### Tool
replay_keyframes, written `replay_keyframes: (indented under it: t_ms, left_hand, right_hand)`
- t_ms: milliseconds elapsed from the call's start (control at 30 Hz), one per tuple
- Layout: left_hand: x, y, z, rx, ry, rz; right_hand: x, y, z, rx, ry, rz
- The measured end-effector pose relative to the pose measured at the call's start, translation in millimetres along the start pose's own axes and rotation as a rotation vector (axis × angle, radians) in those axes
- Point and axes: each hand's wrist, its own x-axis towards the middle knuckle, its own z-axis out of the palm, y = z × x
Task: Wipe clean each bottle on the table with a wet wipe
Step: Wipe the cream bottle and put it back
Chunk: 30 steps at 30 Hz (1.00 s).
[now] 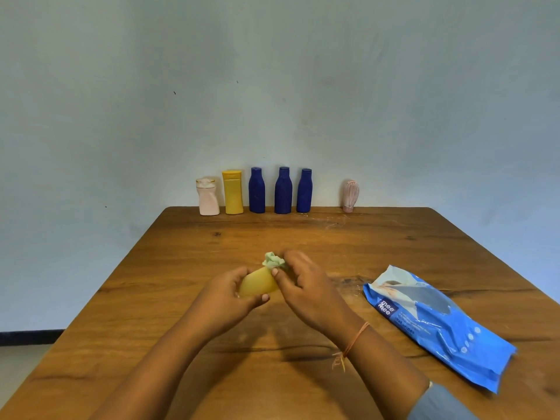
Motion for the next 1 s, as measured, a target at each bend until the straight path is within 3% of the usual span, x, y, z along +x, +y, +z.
replay_keyframes:
  t_ms: [100,333,533,633,833,1000]
  left_hand:
    - [-3.2,1.0,9.1,-0.141,0.053,-0.001]
    - [-16.1,16.0,35.7,-0.673,0.015,-0.049]
    - [-15.5,22.0,40.4,-0.954,0.017,-0.064]
    - [-16.0,21.4,39.4,-0.872,-0.013,-0.046]
    - [-13.6,13.2,27.7,-0.458,0.042,0.050]
    - [-10.9,8.8,18.7,-0.212,0.017,0.107]
  right_hand:
    - [5.1,-1.8,-4.9,0.073,0.072,-0.052]
    - [-2.5,-9.7,11.6,0.454,0.384,0.086]
    - [-17.3,-14.7,24.7,0.494,0.420,0.061]
    - [-15.2,-11.8,22.9,0.401,0.451,0.060]
    - [-1.2,-7.7,5.1,0.215,0.360,0.064]
    - [2.6,-3.6,-5.9,0.216,0.307,0.057]
